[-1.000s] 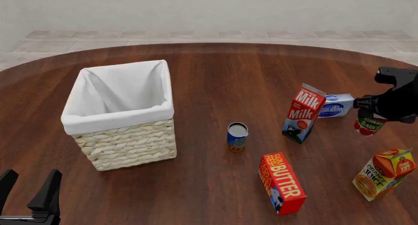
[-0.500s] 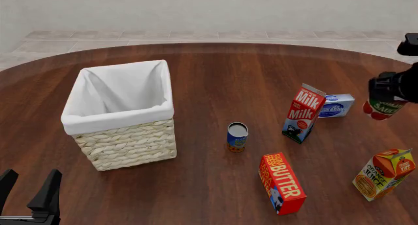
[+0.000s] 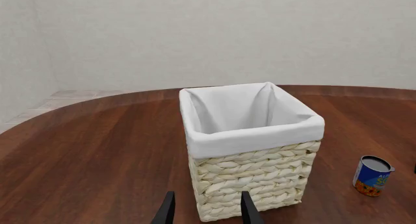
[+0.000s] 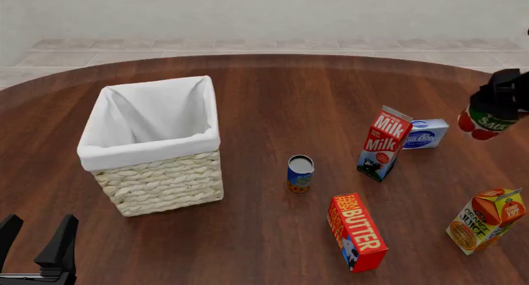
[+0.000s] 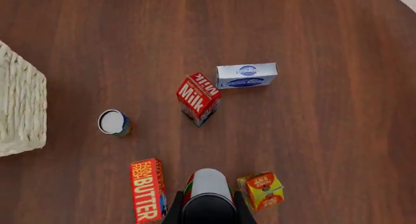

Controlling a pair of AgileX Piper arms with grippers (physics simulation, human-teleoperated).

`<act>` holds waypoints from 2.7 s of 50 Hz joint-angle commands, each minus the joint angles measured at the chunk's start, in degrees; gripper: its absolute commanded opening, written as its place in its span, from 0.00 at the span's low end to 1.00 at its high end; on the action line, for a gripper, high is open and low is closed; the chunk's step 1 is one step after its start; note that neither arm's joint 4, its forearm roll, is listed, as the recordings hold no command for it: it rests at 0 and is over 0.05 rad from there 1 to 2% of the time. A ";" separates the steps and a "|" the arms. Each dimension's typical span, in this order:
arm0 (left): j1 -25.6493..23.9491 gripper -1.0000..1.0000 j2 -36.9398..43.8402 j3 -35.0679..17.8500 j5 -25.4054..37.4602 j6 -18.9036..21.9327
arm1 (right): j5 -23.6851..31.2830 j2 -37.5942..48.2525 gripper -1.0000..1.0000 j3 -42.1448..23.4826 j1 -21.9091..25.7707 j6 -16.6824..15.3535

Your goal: Pick up the tomato sauce, and put it in the basket.

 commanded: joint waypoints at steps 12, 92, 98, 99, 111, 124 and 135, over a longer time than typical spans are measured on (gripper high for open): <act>0.01 1.00 0.00 0.00 0.00 0.00 | 2.47 -5.13 0.00 -0.99 14.11 2.44; 0.01 1.00 -0.01 0.00 0.00 0.01 | -11.77 14.93 0.00 -20.83 47.44 8.03; 0.00 1.00 -0.02 0.00 0.01 0.00 | -12.97 16.39 0.00 -21.39 48.36 7.97; 0.00 1.00 -0.01 0.00 0.01 0.00 | -13.23 16.71 0.00 -21.56 48.70 7.93; 0.00 1.00 0.00 0.00 0.00 0.00 | -15.62 20.08 0.00 -23.62 51.41 8.47; -0.01 1.00 -0.03 0.00 0.02 0.01 | -17.08 23.92 0.00 -27.26 53.63 7.89; 0.00 1.00 -0.03 0.00 0.01 0.01 | -17.77 28.33 0.00 -31.76 54.85 7.02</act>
